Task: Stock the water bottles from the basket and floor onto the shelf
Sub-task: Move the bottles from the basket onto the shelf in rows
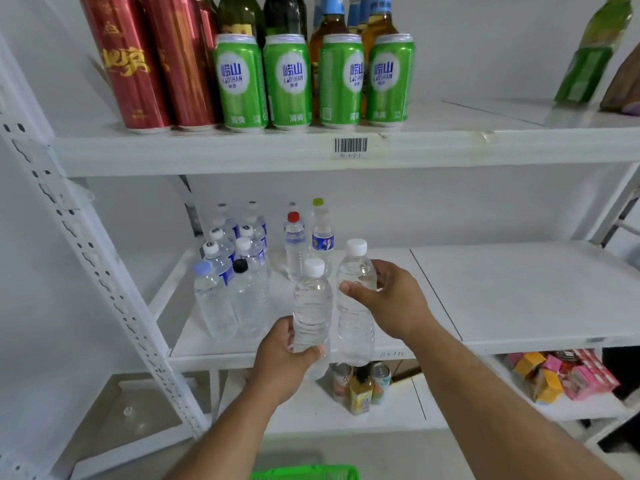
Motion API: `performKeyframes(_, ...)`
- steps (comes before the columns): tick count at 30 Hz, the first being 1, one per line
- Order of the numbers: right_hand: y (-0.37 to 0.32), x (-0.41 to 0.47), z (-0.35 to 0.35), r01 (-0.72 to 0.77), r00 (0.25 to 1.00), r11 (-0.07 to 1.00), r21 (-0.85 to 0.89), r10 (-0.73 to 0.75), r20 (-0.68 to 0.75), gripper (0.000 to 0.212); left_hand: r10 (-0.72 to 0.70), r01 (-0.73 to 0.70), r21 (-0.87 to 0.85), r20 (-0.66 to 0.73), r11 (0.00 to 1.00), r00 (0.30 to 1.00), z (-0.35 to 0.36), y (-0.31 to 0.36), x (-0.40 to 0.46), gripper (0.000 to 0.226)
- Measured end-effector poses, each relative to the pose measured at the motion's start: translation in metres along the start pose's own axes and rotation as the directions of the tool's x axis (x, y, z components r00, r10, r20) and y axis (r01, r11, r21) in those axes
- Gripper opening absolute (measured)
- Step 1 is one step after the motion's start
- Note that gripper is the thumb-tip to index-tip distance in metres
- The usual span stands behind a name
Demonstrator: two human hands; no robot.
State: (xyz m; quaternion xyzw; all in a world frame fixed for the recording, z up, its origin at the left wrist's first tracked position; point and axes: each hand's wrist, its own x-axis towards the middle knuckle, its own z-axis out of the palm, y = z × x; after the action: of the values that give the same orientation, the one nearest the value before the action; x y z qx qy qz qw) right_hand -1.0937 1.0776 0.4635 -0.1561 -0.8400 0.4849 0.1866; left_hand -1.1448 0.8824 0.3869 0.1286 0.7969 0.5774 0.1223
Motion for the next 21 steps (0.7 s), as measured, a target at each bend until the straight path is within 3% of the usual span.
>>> performKeyframes(13, 0.016, 0.071, 0.031, -0.065, 0.998, 0.997, 0.049, 0.066, -0.024, 0.047, -0.025, 0.025, 0.012, -0.019, 1.000, 1.000, -0.010, -0.019, 0.078, 0.043)
performKeyframes(21, 0.044, 0.127, 0.048, -0.054, 0.998, 0.997, 0.051, 0.052, 0.035, 0.044, -0.082, 0.085, 0.018, -0.111, 0.996, 0.990, 0.009, -0.035, 0.133, 0.047)
